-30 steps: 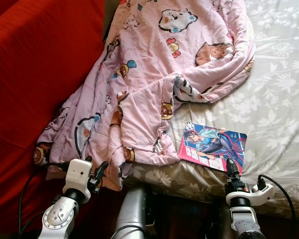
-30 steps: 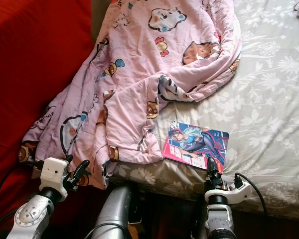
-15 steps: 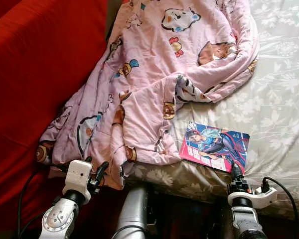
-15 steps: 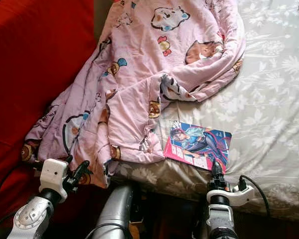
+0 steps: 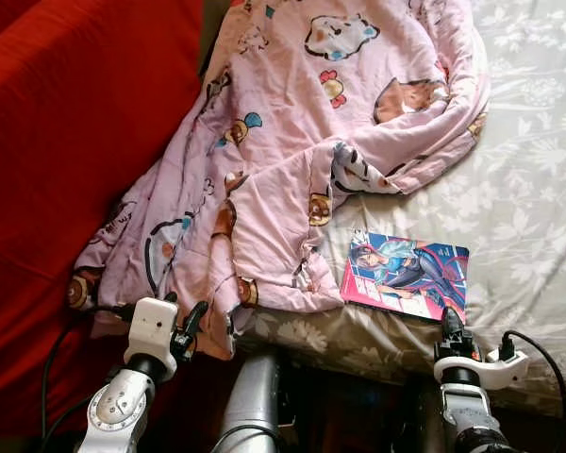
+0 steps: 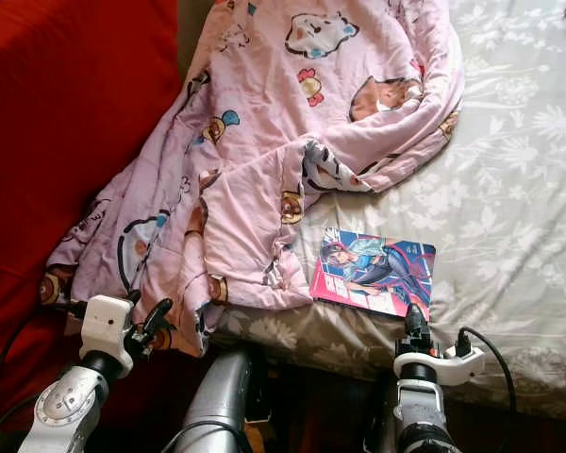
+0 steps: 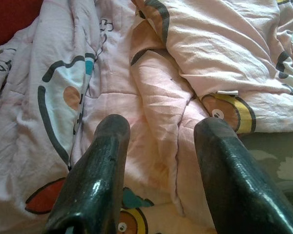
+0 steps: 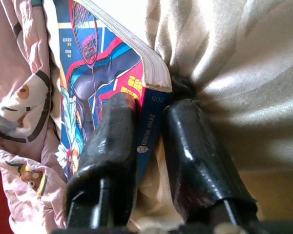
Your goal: Clean up the room
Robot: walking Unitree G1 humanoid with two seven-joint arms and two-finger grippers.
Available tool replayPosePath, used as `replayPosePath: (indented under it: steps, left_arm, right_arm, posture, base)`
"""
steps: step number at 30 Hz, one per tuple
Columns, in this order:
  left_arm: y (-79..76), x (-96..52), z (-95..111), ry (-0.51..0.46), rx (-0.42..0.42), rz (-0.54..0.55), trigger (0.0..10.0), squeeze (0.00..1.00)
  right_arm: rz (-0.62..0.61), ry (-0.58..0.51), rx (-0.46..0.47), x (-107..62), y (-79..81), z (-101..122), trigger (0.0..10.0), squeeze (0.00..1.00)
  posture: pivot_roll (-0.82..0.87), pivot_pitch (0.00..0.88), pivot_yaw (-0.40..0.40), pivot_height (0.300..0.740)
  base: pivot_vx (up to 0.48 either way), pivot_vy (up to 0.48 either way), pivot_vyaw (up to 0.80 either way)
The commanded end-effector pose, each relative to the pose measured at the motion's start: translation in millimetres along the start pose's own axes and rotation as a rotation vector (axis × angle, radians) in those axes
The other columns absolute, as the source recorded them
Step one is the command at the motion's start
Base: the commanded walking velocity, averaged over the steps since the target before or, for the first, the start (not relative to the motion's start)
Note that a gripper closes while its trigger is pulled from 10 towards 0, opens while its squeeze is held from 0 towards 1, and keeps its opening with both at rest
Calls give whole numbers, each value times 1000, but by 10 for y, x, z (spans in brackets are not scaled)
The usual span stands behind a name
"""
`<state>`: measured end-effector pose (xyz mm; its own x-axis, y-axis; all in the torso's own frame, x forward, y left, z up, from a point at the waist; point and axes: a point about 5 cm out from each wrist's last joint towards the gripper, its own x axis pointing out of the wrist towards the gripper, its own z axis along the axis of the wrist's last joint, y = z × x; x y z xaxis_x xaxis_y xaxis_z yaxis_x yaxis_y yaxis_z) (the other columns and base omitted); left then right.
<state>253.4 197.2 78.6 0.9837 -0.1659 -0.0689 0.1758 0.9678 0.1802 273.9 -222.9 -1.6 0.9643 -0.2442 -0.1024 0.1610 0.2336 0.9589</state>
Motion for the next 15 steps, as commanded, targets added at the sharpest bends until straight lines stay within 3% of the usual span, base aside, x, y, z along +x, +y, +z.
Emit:
replayPosePath:
  steps: [1,6,11,15]
  left_arm:
    - [29,-66,-120,49,3,15,10000,0]
    - [60,12,-126,40,-25,48,10000,0]
    - [61,86,-135,30,-46,65,10000,0]
    - [36,131,-146,24,-57,69,10000,0]
  right_arm:
    - [-54,7,17,-84,-98,-60,0,0]
    - [0,-36,7,-66,-56,18,0,0]
    - [-7,-103,-4,-156,-124,85,0,0]
    - [-125,-210,20,-370,-329,184,0,0]
  posture:
    - [210,298,208,622]
    - [171,271,188,622]
    - [139,249,174,622]
    - [113,235,159,622]
  base:
    - [0,0,0]
    - [0,0,0]
    - [0,0,0]
    - [0,0,0]
